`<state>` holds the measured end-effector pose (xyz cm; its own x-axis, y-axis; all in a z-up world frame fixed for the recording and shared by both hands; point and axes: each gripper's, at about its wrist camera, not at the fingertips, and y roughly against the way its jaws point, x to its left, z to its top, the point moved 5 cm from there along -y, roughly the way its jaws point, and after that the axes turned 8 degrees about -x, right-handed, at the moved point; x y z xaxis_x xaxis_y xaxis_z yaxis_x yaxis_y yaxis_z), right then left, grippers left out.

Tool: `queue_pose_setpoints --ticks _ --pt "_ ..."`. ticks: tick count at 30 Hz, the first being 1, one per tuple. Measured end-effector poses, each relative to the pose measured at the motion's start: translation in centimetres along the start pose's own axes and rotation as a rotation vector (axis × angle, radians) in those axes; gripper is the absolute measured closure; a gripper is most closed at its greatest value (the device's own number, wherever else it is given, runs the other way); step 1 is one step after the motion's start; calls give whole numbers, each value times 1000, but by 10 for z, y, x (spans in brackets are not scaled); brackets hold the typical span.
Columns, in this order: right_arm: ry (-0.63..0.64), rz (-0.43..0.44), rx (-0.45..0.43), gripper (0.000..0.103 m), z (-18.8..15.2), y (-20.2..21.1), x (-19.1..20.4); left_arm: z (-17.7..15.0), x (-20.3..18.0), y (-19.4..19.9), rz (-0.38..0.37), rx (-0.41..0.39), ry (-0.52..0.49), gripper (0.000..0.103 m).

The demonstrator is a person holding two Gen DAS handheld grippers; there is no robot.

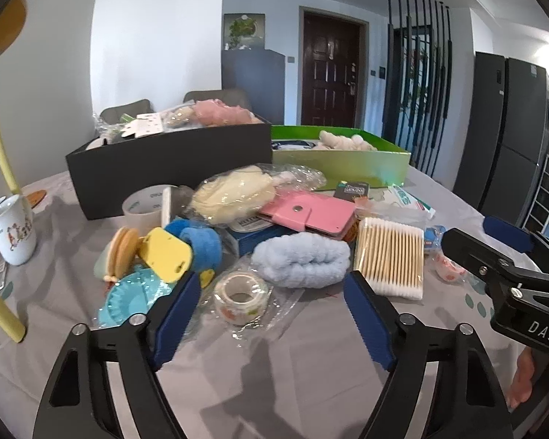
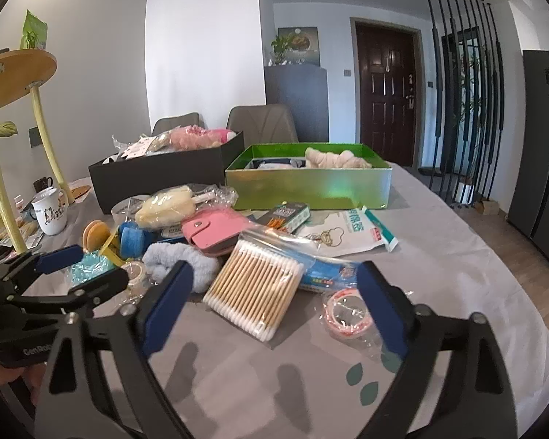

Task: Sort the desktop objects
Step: 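Move the left gripper toward the bag of wooden cotton swabs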

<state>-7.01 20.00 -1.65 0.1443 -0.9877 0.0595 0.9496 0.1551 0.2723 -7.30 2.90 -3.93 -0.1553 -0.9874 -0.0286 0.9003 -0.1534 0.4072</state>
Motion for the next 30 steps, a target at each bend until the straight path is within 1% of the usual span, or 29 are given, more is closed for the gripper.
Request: queue_pose_setpoints --ticks 2,6,7,8,11,17,19,22,24,27,29,30 --pt "-13 10 19 21 -2 -4 -1 0 -4 -4 -14 11 -3 23" --pt "-49 23 49 26 -4 -10 -6 -1 -10 -11 -33 32 -11 24" --pt "-60 27 58 29 -5 -12 -8 -1 -12 -13 -37 39 -12 30" --pt "-72 32 72 33 -6 -14 -9 -1 -13 -16 -45 53 -11 33" --pt "-106 47 113 42 -10 -22 -14 -1 -17 -23 -65 79 -6 34" --pt "-184 83 177 48 -19 -35 -22 2 -25 -35 -100 114 -4 35" --pt "-199 94 196 50 -20 -40 -22 3 -28 -40 -119 130 -3 42" --pt "-213 117 224 53 -23 -48 -22 4 -33 -48 -147 153 -2 44" --pt "-227 130 245 54 -24 -54 -22 4 -37 -53 -168 170 -3 46" --pt "-247 137 273 58 -27 -60 -23 3 -41 -60 -205 198 4 49" --pt "-260 146 283 62 -28 -64 -23 2 -43 -64 -225 213 8 49" --pt "-264 149 287 63 -29 -65 -24 1 -45 -65 -234 219 10 52"
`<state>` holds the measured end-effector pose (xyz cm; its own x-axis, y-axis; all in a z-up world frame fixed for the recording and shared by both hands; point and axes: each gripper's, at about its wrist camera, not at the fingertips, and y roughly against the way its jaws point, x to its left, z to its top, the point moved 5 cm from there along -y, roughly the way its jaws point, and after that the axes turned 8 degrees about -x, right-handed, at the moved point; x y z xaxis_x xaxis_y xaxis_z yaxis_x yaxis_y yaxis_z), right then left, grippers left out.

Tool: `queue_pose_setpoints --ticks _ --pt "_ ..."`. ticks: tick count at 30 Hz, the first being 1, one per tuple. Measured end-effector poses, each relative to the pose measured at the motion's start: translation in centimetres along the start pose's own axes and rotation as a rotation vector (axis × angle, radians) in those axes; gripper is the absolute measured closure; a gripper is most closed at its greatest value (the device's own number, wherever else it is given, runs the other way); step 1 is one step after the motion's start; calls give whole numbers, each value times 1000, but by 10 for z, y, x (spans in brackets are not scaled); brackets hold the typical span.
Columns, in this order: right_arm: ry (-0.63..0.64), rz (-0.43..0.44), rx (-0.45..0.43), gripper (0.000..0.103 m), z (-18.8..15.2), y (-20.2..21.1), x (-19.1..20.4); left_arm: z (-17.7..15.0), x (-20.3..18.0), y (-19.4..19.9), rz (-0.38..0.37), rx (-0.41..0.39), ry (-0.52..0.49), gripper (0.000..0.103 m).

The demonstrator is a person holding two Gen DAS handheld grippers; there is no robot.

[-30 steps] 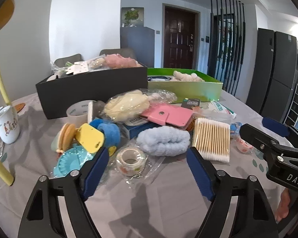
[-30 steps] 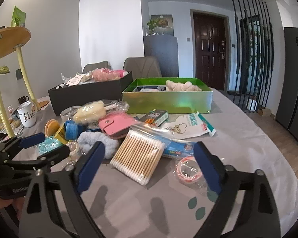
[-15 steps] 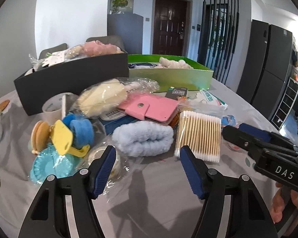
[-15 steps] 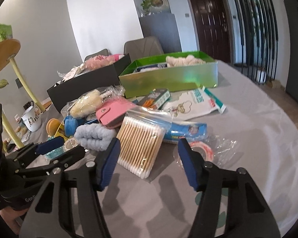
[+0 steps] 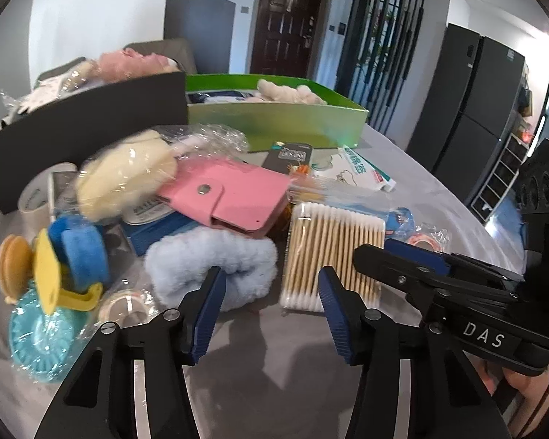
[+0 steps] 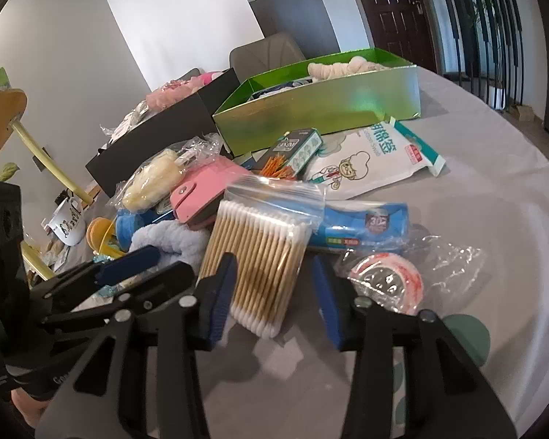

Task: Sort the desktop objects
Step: 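Move the left gripper toward the bag of wooden cotton swabs, then close the left gripper on the cotton swab bag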

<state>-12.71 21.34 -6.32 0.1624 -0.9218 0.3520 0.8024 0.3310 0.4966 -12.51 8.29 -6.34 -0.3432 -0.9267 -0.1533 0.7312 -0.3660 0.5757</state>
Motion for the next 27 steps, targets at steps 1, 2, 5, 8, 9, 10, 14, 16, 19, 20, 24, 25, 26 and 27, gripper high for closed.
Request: queue_pose_setpoints --ticks 1,2,5,8,9,10,14,16,19,20,24,25,26,27 --pt "-5 2 6 64 0 -2 -1 0 -1 -2 -11 6 3 55" --pt "-10 5 10 64 0 -3 -1 -1 -1 -4 -28 19 10 56" --pt "-19 14 21 67 0 -5 -4 -4 -2 -12 -58 48 22 63" --pt "-19 23 34 68 0 -8 -4 -6 -2 -14 -86 58 41 65" --pt "-21 29 36 68 1 -8 -4 -6 -2 -15 -94 61 44 65" --pt "-23 31 37 69 1 -9 -4 -7 -3 -15 -100 65 47 65" --pt "-38 47 42 70 2 -10 -6 -8 -5 -19 -133 80 59 65" --pt "-45 55 43 71 2 -10 -7 -9 -6 -19 -159 88 71 68" --pt "-53 63 45 73 1 -9 -7 -11 -10 -18 -158 97 60 69" --pt "-55 64 46 73 1 -9 -7 -11 -11 -16 -156 98 57 69" --pt "-62 72 44 74 0 -5 -6 -11 -16 -10 -158 91 49 69" --pt "-60 72 42 74 0 -3 -5 -11 -17 -8 -159 88 48 70" --pt "-60 76 39 75 1 -1 -4 -10 -18 -5 -163 84 46 70" --pt "-60 82 37 76 1 1 -3 -10 -19 -3 -162 80 45 70"
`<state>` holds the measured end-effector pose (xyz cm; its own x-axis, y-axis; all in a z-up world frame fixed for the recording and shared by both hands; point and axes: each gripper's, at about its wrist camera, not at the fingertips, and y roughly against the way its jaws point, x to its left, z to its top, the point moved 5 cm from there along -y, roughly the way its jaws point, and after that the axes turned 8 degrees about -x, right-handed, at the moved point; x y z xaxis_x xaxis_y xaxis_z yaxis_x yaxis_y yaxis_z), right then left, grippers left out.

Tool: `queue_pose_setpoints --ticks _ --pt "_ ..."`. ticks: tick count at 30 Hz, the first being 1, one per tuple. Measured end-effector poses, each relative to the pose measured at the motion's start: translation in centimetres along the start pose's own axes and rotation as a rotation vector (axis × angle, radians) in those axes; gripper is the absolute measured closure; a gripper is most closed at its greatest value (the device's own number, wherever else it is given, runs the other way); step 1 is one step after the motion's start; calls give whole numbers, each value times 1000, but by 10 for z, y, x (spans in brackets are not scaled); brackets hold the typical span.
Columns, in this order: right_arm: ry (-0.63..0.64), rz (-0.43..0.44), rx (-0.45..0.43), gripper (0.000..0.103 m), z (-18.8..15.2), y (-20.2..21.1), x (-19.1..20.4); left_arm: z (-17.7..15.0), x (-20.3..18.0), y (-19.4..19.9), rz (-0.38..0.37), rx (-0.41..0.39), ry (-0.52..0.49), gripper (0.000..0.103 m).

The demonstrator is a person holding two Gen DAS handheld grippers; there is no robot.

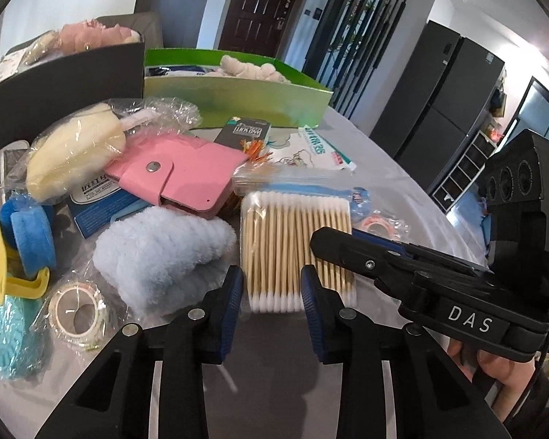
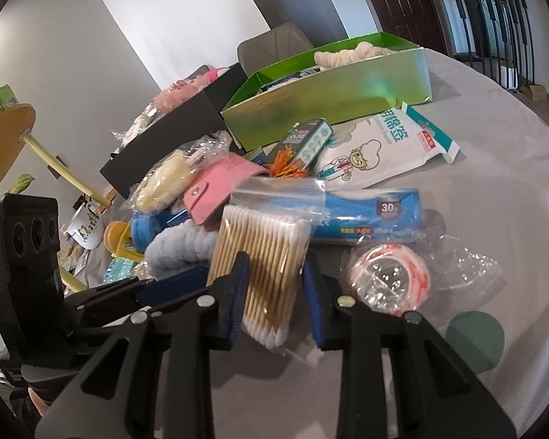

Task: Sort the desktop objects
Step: 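Close the left gripper on the cotton swab bag, then lift the cotton swab bag with the left gripper toward the green box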

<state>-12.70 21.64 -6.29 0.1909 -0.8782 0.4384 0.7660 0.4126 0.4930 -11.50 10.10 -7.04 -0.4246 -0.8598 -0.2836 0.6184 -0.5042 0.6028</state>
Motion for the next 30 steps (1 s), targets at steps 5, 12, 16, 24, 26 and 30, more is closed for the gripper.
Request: queue_pose_setpoints --ticks 5,12,16,24,26,30 --pt "9 2 -16 76 2 14 6 1 -9 12 -5 -19 -8 70" --pt "19 4 -46 76 4 35 14 6 -21 28 -6 -45 -27 70" --pt "25 8 -61 76 7 45 18 10 -25 39 -6 -60 -33 70" --pt "46 14 -91 76 20 60 29 27 -31 53 -7 -92 -43 70" --pt "51 16 -99 76 24 63 31 31 -32 56 -6 -100 -45 70" --pt "61 19 -108 76 33 65 35 41 -33 61 -7 -114 -45 70"
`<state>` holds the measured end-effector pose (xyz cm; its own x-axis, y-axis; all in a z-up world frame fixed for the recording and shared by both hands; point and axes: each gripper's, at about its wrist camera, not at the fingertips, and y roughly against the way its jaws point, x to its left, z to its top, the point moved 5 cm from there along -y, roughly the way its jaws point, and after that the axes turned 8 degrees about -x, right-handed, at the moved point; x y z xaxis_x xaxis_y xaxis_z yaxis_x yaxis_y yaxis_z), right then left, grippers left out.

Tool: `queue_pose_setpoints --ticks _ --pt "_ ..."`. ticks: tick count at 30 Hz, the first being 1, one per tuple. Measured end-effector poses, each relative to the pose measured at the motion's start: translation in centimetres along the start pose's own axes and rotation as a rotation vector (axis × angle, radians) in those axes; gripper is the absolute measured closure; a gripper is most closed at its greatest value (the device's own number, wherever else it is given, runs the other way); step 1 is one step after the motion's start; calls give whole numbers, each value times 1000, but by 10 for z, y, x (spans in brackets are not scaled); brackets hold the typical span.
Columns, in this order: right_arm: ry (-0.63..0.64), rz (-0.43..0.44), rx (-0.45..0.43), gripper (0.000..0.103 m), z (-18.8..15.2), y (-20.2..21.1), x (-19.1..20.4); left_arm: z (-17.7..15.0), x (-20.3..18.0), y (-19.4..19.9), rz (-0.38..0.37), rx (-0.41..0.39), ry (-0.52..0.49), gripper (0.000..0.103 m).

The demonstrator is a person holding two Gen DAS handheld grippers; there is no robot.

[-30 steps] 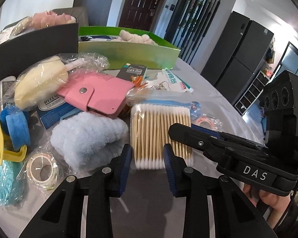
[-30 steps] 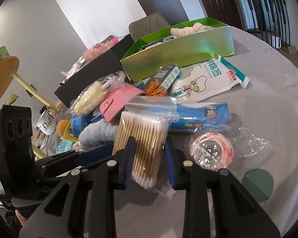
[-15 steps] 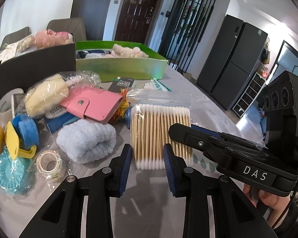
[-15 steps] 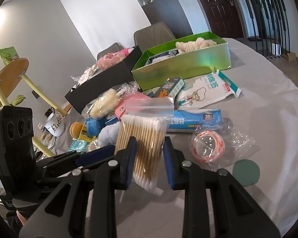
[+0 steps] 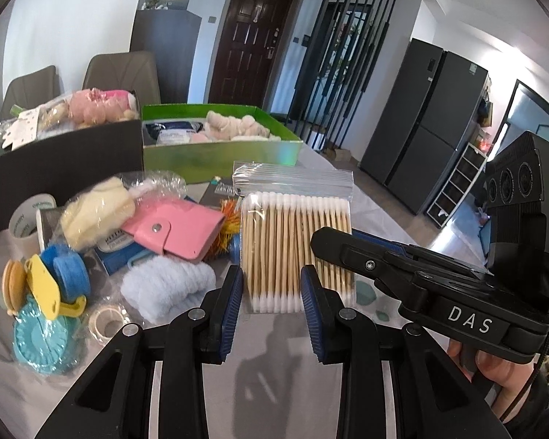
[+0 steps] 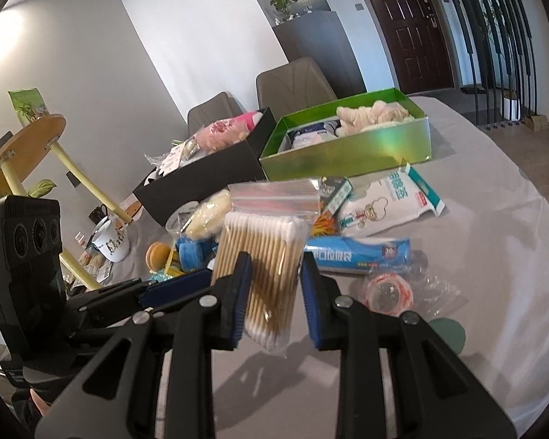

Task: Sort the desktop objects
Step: 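Lift the cotton swab bag with the left gripper toward the green box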

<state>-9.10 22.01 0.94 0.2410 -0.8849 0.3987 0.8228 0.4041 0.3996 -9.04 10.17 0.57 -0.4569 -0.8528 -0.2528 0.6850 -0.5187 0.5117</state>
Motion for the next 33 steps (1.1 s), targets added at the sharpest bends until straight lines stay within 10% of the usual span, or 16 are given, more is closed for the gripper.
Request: queue_pose_setpoints --ticks 33 --pt "62 38 -103 76 110 -27 18 114 16 -14 18 -123 -49 70"
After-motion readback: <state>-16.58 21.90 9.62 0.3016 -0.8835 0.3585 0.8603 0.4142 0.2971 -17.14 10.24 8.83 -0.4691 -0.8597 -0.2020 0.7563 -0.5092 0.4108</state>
